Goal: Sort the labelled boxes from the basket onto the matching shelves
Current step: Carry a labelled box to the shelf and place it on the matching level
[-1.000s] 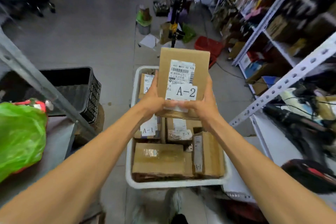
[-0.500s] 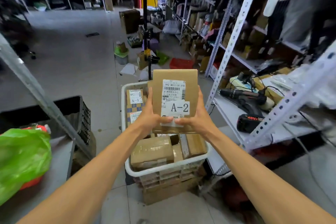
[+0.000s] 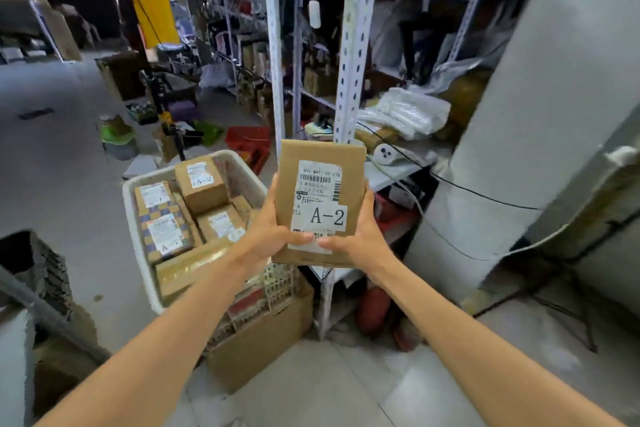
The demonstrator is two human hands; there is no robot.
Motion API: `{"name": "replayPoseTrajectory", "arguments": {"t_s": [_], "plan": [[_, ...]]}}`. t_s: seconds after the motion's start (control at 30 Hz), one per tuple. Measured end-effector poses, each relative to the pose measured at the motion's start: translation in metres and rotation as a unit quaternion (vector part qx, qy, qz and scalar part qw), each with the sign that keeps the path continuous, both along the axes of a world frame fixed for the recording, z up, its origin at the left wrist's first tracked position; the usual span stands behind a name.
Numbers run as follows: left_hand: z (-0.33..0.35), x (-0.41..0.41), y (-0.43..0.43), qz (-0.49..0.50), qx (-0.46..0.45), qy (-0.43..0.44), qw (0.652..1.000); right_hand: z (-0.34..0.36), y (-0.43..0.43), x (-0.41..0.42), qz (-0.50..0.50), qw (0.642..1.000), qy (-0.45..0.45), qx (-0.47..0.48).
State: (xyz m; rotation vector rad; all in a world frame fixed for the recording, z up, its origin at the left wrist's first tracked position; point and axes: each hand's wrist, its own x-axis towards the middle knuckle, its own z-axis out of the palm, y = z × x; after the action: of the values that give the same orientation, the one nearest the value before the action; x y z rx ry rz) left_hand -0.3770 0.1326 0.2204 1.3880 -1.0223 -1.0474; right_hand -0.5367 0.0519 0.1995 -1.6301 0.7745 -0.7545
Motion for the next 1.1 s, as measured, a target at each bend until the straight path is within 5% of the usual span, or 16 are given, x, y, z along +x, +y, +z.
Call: {"name": "replayPoseTrajectory", "arguments": {"t_s": [0.33,0.57,0.8,1.1], "plan": [[0.012,-0.164,-0.065,-0.223,-0.002,0.003,0.975,0.015,0.023,-0.184,-0.246,0.968,0.0,-0.04],[0.016,-0.286,-0.089,-0.418,-0.012,0.006,0.908,0.029,0.065,-0.294,-0.433,0.9,0.035,-0.038],[0.027,-0.4,-0.072,-0.616,-0.027,-0.006,0.787,0.03,0.145,-0.359,-0.629,0.775,0.052,-0.029],[0.014,-0.492,0.026,-0.819,-0.015,0.01,0.573,0.02,0.291,-0.355,-0.811,0.584,0.023,0.02]]}}
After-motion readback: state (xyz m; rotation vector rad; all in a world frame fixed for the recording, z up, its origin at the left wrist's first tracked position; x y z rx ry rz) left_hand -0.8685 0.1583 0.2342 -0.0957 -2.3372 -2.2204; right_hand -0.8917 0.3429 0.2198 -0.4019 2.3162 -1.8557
